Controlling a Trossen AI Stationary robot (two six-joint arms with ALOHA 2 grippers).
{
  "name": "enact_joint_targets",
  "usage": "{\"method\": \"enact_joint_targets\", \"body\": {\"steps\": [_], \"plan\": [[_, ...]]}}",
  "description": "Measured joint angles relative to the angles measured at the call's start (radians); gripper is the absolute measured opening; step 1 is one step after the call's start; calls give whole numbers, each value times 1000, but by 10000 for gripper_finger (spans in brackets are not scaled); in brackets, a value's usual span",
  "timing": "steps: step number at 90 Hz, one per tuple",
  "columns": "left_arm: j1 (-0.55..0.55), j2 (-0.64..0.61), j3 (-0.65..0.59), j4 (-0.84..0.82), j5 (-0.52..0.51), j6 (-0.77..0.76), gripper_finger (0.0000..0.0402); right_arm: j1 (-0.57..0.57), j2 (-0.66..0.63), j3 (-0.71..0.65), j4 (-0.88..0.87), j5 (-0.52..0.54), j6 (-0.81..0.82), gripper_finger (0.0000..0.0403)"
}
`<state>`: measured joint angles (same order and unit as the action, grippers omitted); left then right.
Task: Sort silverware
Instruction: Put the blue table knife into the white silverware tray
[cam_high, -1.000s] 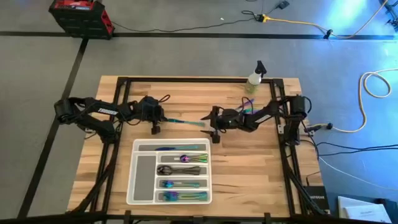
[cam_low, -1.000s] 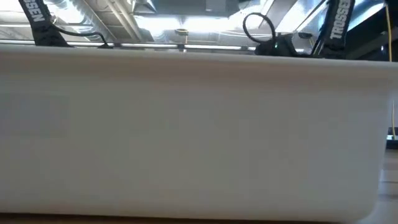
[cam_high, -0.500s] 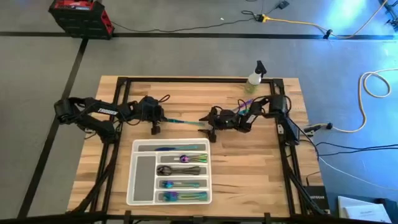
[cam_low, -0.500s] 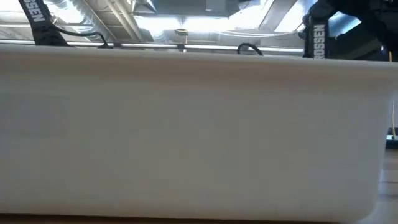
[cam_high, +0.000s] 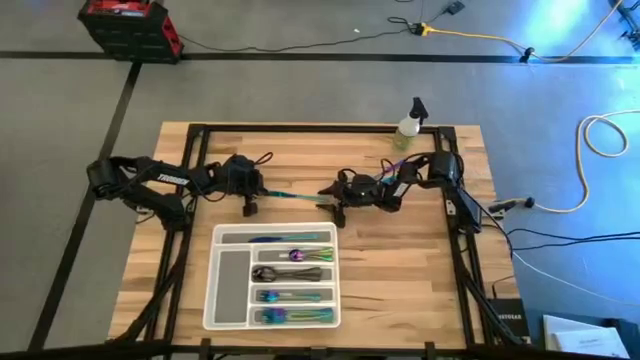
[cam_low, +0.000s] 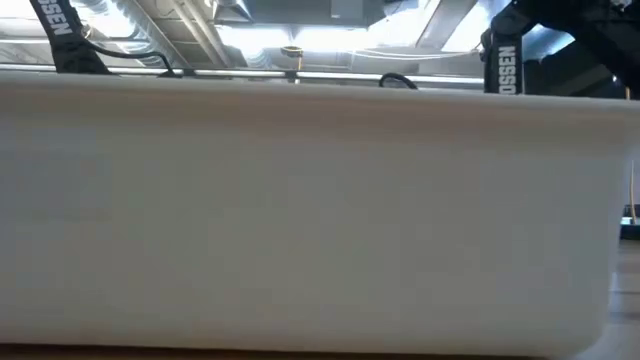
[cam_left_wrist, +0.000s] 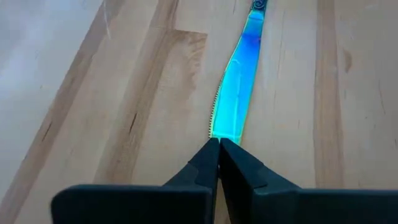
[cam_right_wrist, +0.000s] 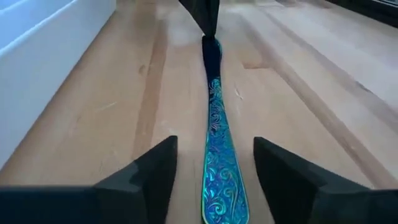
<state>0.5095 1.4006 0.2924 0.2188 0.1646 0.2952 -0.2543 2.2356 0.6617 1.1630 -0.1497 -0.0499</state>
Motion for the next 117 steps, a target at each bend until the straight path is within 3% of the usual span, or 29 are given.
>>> {"method": "enact_joint_targets", "body": {"steps": [51, 76, 92, 117], "plan": [[0, 0, 1, 3, -5, 0, 0, -4, 29, 3, 52, 28, -4, 55], [-1, 0, 0, 21, -5, -15, 0, -3, 29, 2, 56, 35, -6, 56], [-22, -10, -3, 139, 40, -99, 2, -3, 29, 1, 59, 45, -4, 54], [-80, -178, 81, 362, 131, -242, 3, -3, 34, -2, 94, 49, 1, 54]]}}
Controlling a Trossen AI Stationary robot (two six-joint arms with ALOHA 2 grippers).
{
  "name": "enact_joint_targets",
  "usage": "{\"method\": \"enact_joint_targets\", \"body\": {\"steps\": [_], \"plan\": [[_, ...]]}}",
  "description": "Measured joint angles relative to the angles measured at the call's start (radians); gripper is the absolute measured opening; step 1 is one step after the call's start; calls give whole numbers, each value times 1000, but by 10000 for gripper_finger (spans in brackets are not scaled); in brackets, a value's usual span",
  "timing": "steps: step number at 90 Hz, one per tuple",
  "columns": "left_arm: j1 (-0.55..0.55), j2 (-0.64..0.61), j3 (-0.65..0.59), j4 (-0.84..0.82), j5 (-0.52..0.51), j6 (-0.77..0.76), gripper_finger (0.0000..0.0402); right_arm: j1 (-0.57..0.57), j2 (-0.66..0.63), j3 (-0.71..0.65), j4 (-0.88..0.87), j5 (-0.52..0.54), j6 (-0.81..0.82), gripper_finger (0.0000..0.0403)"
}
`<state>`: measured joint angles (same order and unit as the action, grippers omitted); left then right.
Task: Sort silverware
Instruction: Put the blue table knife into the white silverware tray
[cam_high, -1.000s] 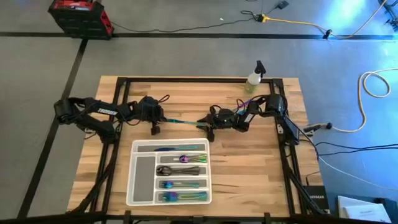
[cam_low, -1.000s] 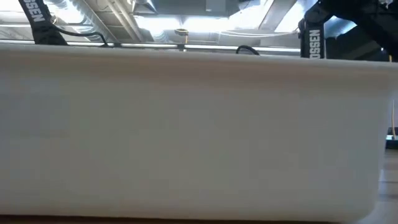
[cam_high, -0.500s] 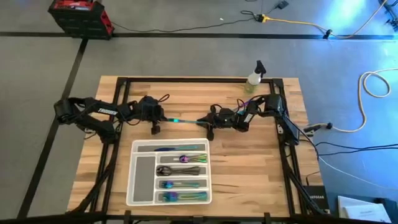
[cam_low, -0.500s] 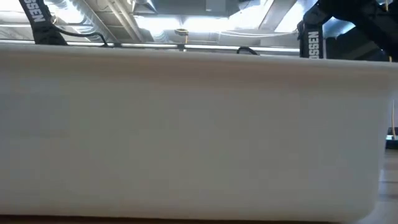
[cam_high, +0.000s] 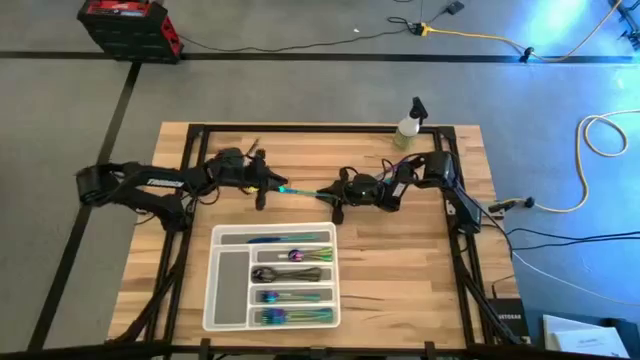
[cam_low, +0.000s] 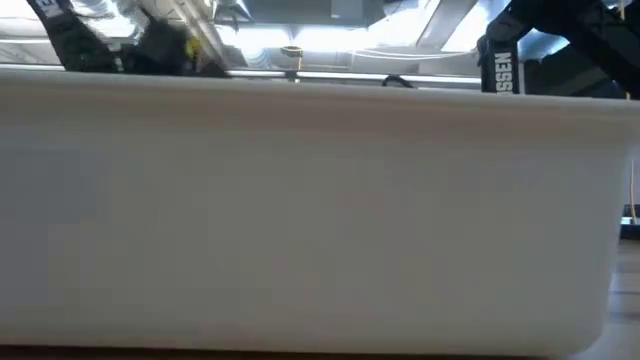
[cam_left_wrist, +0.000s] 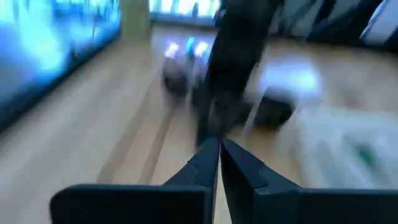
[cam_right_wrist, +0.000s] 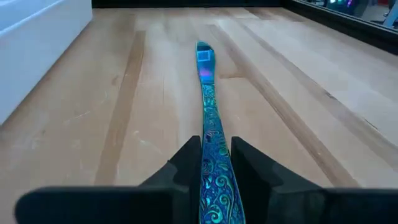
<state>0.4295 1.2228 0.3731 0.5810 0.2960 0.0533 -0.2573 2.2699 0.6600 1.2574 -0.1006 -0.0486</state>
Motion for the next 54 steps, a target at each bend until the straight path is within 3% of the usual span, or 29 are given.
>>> {"method": "enact_joint_targets", "body": {"steps": [30, 54], "plan": [[-115, -334, 27, -24, 3, 17, 3, 0, -76, -7, -28, -22, 9, 55], [-192, -476, 27, -115, -9, 14, 4, 1, -185, -4, -21, -30, 14, 55]]}}
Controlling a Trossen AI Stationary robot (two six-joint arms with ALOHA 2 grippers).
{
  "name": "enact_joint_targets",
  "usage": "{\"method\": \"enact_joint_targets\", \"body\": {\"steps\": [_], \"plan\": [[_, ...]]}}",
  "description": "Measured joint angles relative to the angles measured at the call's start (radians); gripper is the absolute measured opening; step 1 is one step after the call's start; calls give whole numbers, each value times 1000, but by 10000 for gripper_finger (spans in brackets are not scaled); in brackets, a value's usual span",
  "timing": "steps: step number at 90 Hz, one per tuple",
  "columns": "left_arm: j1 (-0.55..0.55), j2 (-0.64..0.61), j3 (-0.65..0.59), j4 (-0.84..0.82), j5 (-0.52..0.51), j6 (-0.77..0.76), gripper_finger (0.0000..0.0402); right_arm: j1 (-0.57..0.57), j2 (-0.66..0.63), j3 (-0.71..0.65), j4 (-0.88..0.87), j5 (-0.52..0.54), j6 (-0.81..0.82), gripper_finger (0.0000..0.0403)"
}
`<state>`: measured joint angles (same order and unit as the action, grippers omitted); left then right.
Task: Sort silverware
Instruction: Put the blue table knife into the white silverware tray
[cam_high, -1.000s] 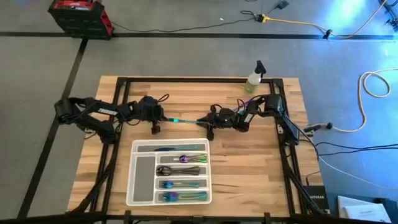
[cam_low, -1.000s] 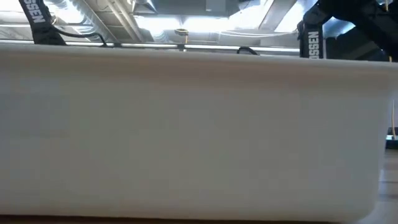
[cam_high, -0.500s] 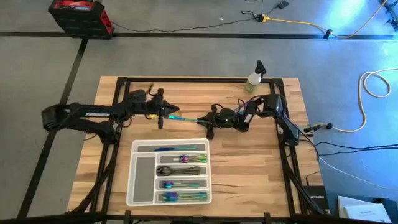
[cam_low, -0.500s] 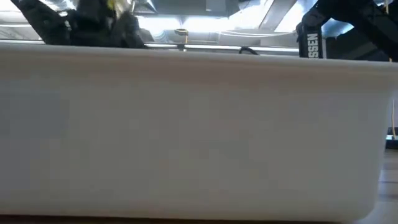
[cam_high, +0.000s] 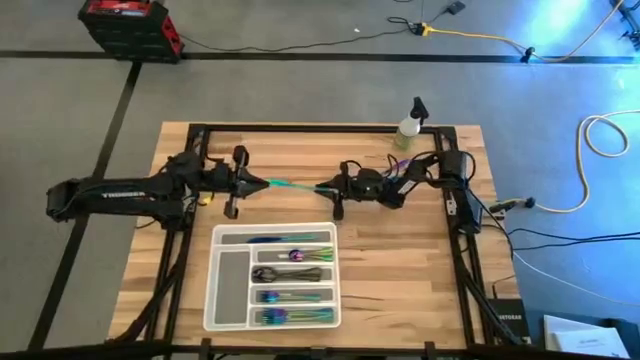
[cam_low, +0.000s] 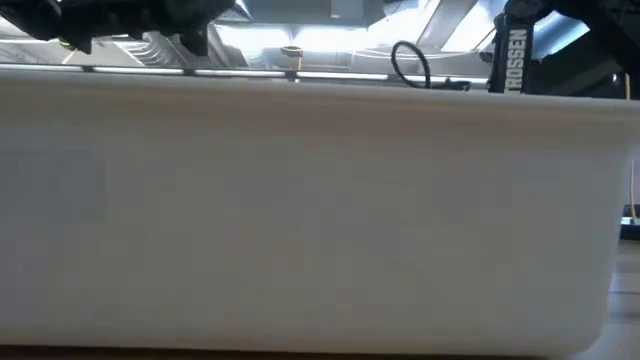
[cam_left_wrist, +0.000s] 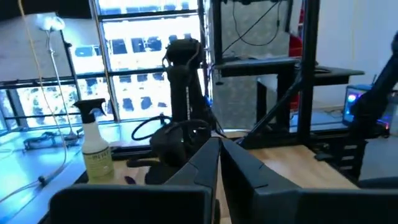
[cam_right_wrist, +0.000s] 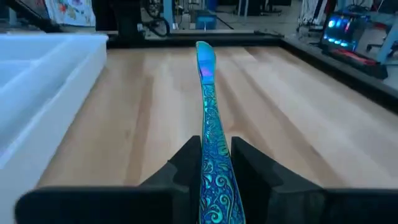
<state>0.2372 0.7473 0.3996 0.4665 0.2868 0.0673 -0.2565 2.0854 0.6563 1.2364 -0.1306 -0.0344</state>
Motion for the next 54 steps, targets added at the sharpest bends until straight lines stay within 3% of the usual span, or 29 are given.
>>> {"method": "enact_joint_targets", "body": {"steps": [26, 54], "plan": [[-51, -14, 0, -16, -9, 12, 4, 37, -128, 2, -24, -11, 87, 55], [-57, -13, 0, -20, -17, 20, 4, 211, -159, 116, -224, 20, 218, 55]]}}
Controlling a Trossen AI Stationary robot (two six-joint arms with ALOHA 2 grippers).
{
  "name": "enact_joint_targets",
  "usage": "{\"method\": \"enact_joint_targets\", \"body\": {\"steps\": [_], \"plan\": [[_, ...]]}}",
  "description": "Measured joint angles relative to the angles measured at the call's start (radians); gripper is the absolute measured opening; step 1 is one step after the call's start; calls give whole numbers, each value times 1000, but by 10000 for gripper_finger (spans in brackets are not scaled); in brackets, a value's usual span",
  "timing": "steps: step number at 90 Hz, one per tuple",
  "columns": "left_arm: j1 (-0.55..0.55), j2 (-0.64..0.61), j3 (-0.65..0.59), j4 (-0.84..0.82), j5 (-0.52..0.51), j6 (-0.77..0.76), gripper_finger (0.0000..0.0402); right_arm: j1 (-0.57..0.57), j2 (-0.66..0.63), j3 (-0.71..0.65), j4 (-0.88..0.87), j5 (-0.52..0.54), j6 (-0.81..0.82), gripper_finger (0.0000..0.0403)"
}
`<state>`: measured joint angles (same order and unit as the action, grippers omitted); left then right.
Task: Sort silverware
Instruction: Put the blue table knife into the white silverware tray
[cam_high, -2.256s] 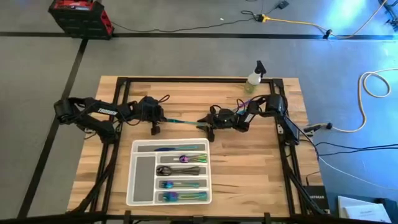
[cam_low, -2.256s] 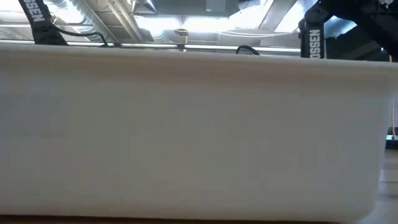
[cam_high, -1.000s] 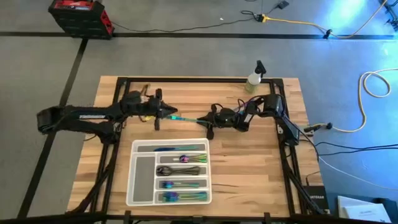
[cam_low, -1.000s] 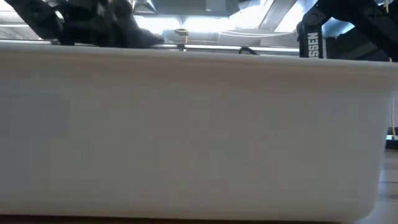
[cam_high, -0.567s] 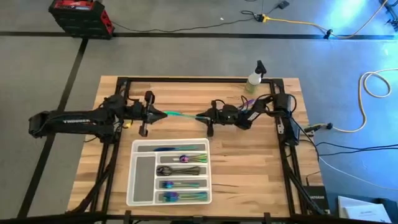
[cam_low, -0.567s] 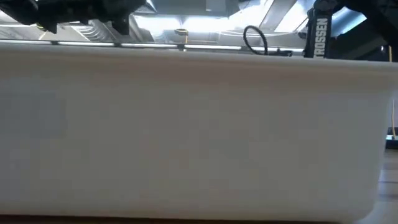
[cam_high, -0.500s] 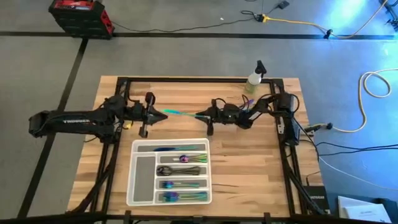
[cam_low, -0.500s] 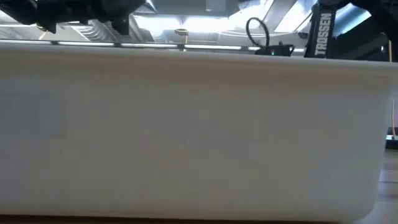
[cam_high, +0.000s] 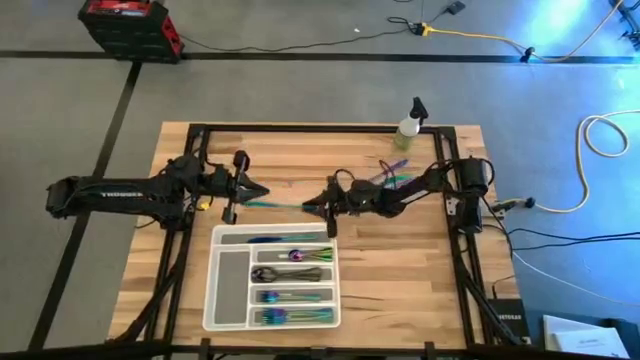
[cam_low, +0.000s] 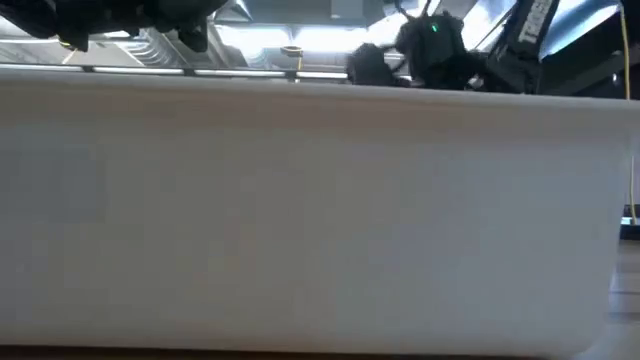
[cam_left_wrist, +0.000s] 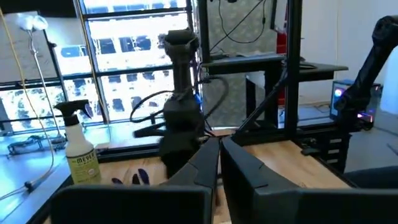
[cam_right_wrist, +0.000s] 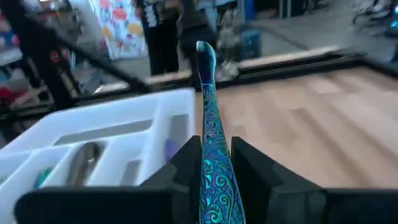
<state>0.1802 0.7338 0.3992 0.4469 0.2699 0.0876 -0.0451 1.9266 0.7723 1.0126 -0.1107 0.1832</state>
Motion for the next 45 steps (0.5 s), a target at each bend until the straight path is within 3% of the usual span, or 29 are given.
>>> {"method": "enact_joint_targets", "body": {"steps": [24, 45], "plan": [[0, 0, 0, -20, -4, -4, 4, 135, 3, 183, -412, 129, -99, 55], [-17, 0, 0, -26, -5, -7, 4, 157, 70, 198, -429, 165, -68, 55]]}}
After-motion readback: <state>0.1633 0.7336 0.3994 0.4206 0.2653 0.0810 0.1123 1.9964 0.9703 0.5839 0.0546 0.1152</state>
